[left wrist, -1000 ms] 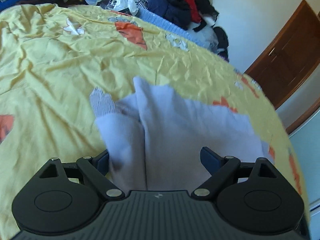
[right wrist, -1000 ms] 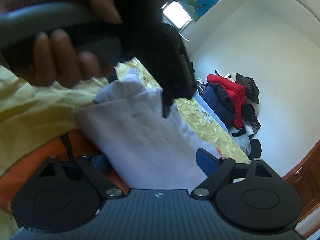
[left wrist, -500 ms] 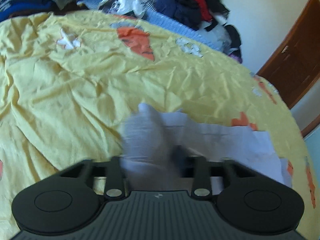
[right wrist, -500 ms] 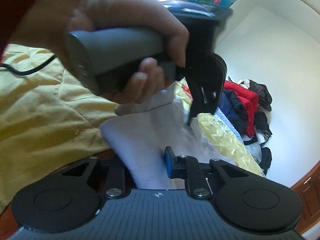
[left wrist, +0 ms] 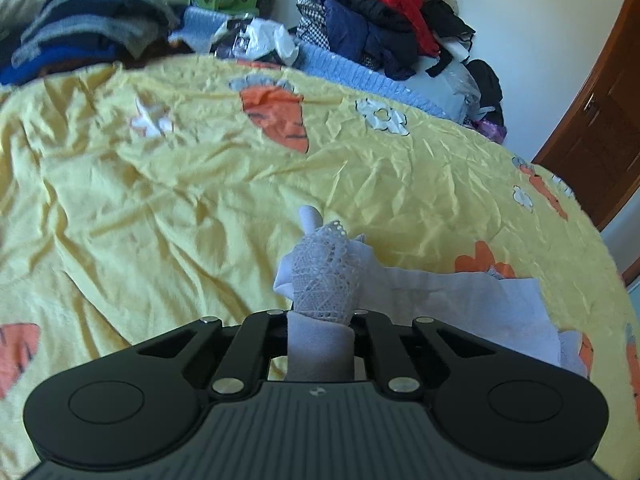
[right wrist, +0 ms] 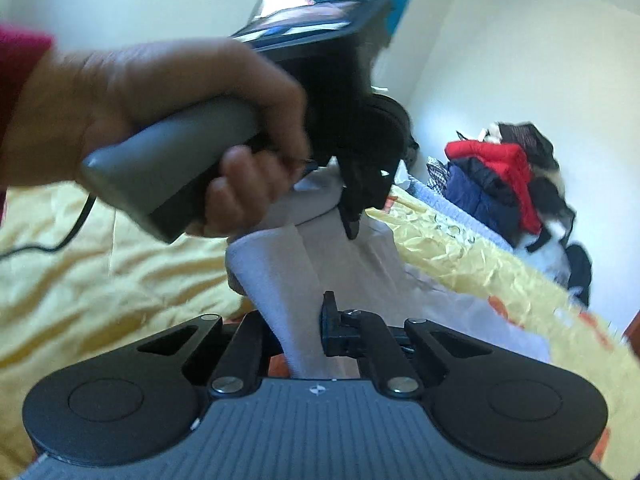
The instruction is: Fold small clothes
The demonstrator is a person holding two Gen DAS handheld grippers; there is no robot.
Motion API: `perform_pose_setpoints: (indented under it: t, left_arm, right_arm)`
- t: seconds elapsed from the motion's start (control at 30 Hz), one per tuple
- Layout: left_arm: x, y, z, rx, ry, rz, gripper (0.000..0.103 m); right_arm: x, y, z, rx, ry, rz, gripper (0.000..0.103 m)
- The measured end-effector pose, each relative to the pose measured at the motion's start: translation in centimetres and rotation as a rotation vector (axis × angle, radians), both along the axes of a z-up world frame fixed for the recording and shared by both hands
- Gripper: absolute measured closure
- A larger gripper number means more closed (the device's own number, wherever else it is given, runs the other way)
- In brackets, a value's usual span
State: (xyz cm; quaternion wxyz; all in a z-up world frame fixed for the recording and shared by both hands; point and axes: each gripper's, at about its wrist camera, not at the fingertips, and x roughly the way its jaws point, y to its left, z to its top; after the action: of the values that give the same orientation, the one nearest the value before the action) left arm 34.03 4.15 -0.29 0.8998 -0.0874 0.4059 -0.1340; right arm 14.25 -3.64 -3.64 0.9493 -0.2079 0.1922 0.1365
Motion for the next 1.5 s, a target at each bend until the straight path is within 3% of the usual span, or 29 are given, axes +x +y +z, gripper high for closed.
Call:
perform_pose_setpoints:
  t: [0.13, 0.4, 0.7, 1.07, 1.5]
  left_arm:
    - [-1.3, -2.2, 2.0, 0.074, -0.057, -0.01, 0.094]
    - [-2.6, -6.0, 4.5, 0.095, -0.115, -0.03, 0.094]
    - [-3.4, -10.5, 5.4, 0.125, -0.144, -0.039, 0.094]
    - [-3.8, -16.5, 5.0, 0.14, -0.155, -0.094, 0.094]
    - [-3.4, -23.0, 1.6, 0.199, -0.108, -0.138, 0.094]
  right_arm:
    - [-0.7, -2.0, 1.0, 0.079, 0.002, -0.016, 0.096]
    - [-1.6, -6.7, 2.6, 0.228, 0.019, -0.078, 0.096]
    - [-1.7, -11.9, 2.8, 0.377, 0.059, -0.149, 0.096]
    - [-2.4, -16.1, 3.0, 0.44, 0.055, -0.216, 0.096]
    - [-1.5, -23.1, 0.1, 0.716, 0.188, -0.309, 0.095]
